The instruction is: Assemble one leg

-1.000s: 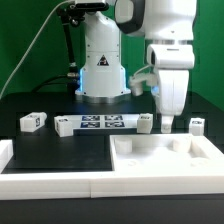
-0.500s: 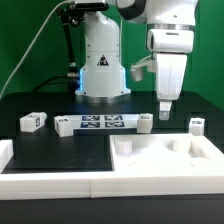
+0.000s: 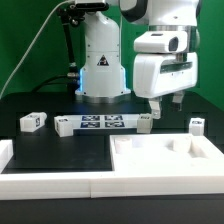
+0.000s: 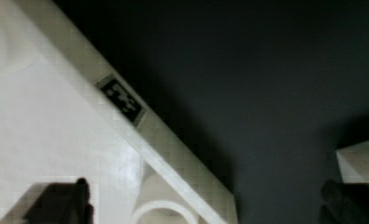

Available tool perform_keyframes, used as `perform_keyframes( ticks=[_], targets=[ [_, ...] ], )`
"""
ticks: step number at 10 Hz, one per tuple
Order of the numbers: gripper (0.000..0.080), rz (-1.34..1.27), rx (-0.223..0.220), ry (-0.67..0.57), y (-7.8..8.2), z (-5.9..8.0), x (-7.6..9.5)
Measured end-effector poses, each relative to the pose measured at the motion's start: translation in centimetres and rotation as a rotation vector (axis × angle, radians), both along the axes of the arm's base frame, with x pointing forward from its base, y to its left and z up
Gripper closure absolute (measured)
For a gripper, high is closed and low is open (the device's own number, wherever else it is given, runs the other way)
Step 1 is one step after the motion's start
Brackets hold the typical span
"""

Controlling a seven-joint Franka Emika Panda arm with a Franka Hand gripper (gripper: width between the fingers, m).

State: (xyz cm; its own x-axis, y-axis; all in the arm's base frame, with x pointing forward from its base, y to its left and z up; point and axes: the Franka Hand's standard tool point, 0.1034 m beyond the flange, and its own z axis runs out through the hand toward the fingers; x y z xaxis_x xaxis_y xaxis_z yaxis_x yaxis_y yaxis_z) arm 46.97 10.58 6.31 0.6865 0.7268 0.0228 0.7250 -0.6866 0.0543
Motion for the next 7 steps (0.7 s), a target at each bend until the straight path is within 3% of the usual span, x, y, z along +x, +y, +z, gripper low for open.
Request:
perform_keyframes(
  ticks=[3, 7],
  targets=[
    [0.0151, -0.397, 0.056, 0.01, 2.1, -0.7, -0.6],
    [0.0151, -0.769, 0.097, 0.033, 2.8, -0.9, -1.0]
  ],
)
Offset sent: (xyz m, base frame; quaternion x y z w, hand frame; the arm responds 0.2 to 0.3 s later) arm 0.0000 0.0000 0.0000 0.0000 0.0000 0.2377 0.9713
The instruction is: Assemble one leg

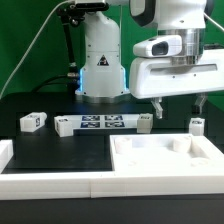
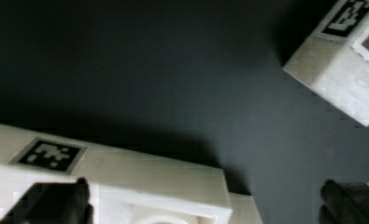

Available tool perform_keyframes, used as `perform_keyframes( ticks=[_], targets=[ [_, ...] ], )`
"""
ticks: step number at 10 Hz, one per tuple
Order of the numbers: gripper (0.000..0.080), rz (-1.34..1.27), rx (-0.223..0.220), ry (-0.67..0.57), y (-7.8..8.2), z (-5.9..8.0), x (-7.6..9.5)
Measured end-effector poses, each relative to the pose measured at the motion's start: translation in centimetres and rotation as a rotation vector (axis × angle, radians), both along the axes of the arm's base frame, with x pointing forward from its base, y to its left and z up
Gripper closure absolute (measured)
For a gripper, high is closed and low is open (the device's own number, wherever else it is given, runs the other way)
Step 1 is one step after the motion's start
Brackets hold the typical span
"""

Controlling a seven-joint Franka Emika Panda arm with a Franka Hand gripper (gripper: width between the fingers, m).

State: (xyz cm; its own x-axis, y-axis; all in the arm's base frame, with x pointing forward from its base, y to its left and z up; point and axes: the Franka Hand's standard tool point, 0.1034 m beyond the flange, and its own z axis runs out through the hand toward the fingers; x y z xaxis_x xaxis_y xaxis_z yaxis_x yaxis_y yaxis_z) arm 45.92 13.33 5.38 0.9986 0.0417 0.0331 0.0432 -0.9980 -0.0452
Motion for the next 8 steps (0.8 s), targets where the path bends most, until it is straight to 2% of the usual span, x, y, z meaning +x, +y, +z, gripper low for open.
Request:
perform_keyframes(
  ticks=[2, 4, 6, 8],
  targets=[
    [0.0151, -0.199, 0.024, 0.012, 1.6, -0.3, -0.6],
    [0.0151, -0.333, 0.039, 0.028, 2.6, -0.5, -0.7],
    [0.0151, -0.465, 0.055, 0.044, 3.0, -0.6, -0.9],
    [0.0151, -0.437, 0.052, 0.052, 2.9, -0.6, -1.0]
  ],
)
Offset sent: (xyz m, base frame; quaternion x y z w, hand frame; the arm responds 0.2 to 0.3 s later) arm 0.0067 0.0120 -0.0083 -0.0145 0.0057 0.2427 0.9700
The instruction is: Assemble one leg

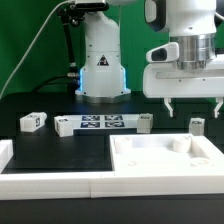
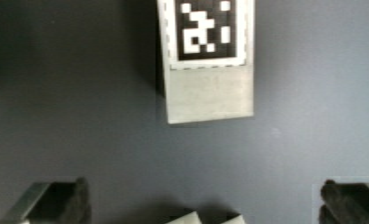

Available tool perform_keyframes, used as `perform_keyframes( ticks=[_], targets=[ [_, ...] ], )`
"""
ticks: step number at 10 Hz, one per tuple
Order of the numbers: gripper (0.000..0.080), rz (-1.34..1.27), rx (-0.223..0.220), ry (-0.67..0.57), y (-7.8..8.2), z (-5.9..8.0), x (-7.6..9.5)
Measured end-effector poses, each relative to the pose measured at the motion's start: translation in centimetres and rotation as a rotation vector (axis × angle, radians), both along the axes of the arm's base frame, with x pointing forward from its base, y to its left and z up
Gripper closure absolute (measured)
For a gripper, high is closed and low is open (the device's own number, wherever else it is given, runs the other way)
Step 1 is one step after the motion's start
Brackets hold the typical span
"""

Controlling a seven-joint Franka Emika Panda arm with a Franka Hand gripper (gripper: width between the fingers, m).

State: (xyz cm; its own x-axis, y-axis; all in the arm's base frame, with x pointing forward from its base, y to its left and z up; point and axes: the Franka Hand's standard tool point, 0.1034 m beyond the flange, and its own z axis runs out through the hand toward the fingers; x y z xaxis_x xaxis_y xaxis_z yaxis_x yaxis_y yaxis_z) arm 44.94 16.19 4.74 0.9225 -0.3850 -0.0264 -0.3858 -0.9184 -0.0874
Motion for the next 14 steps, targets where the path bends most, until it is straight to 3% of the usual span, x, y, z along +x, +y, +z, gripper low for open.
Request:
perform_keyframes(
  ticks=[2, 4, 11, 14],
  targets=[
    [0.0151, 0.012, 0.003, 0.011, 0.0, -0.1, -0.1],
    [0.0151, 0.056, 0.013, 0.128, -0.3, -0.1, -0.5],
    [0.0151, 0.077, 0.129, 0.626, 0.4, -1.2, -0.7],
    [0.0151, 0.042, 0.195, 0.809, 0.3, -2.5, -1.6]
  ],
)
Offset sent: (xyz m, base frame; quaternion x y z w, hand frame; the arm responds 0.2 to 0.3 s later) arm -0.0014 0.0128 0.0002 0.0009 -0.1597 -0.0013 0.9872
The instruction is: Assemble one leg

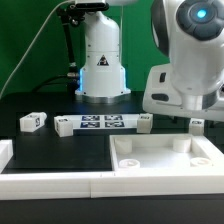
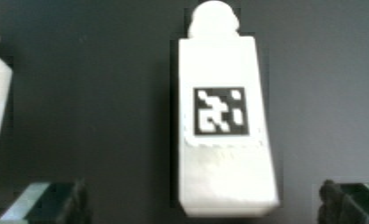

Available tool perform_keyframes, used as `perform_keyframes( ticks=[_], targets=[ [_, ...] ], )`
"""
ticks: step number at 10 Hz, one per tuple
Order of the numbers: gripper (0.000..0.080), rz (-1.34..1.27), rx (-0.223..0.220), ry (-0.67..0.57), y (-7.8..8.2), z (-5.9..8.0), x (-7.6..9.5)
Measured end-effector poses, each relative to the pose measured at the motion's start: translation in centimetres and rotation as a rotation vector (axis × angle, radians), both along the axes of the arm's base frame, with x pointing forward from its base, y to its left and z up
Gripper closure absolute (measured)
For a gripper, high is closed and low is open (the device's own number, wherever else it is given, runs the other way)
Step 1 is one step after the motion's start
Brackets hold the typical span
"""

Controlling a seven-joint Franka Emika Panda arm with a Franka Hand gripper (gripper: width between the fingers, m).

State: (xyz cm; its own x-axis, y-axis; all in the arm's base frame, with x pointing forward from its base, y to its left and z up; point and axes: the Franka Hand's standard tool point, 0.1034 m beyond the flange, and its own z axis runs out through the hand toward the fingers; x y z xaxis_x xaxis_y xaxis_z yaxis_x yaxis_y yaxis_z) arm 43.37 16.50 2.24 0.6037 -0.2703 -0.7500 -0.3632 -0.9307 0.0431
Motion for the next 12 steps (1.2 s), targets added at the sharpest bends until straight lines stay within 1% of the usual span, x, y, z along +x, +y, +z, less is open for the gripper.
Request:
perform_keyframes(
  ticks=[1, 4, 6, 7, 8, 9, 10, 12],
  targets=[
    [0.0151, -0.003, -0.002, -0.002, 0.11, -0.65, 0.11],
    [0.0151, 0.004, -0.008, -0.02, 0.58, -1.39, -0.35],
    [0.0151, 0.008, -0.01, -0.024, 0.92, -1.59, -0.58],
    [0.0181, 0.006, -0.012, -0.024, 0.93, -1.59, -0.57],
    [0.0181, 0.006, -0.012, -0.024, 0.9, -1.59, -0.56],
    [0.0357, 0.006, -0.012, -0.024, 0.9, -1.59, -0.56],
    [0.0511, 0.005, -0.012, -0.024, 0.89, -1.59, -0.56],
    [0.0509, 0.005, -0.012, -0.024, 0.89, -1.59, -0.56]
  ],
)
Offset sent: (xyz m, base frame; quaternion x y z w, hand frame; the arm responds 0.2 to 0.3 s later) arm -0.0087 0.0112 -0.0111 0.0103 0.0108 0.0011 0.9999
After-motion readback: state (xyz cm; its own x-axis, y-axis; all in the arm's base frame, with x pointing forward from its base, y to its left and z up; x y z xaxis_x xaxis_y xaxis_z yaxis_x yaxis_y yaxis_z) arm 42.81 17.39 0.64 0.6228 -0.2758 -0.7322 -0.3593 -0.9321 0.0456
